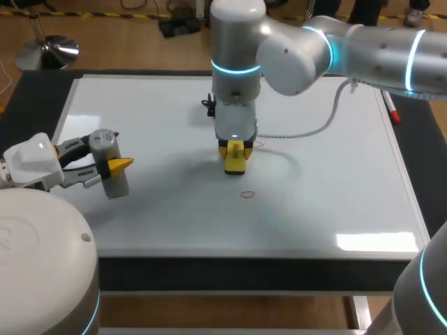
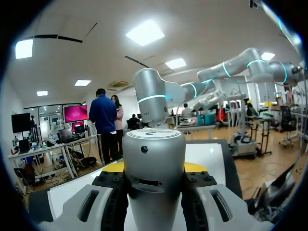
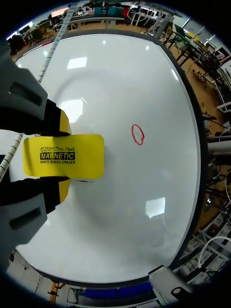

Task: Pick up the inspection probe, press it on each red-marked spot on the whiteboard one by one, put down the probe, pick up the eraser, and wipe off all the red marks.

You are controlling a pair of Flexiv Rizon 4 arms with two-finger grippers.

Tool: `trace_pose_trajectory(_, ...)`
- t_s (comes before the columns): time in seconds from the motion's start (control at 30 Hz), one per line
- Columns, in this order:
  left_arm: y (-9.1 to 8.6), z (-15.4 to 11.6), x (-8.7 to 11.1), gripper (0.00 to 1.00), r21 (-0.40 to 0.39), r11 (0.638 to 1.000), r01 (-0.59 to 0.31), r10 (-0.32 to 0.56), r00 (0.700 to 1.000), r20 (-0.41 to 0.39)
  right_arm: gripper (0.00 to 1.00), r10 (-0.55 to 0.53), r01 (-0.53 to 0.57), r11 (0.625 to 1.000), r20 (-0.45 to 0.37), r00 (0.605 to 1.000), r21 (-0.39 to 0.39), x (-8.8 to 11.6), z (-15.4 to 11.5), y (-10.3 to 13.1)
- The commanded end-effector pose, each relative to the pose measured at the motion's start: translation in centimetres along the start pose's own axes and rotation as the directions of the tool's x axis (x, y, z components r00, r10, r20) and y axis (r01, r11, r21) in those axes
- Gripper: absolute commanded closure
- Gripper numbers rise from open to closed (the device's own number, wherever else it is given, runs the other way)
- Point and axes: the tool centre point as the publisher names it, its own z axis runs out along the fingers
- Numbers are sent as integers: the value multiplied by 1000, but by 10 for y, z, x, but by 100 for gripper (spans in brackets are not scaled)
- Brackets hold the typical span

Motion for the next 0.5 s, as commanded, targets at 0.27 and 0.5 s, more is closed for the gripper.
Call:
trace_pose_trajectory(0.27, 0, 1, 1, 100, 1, 1000, -1, 1, 1000, 3, 100, 39, -40, 999, 41, 998, 29, 32, -33, -2)
trace_pose_trajectory(0.5, 0, 1, 1, 100, 1, 1000, -1, 1, 1000, 3, 100, 104, -106, 994, 42, 994, 30, 71, -41, -17)
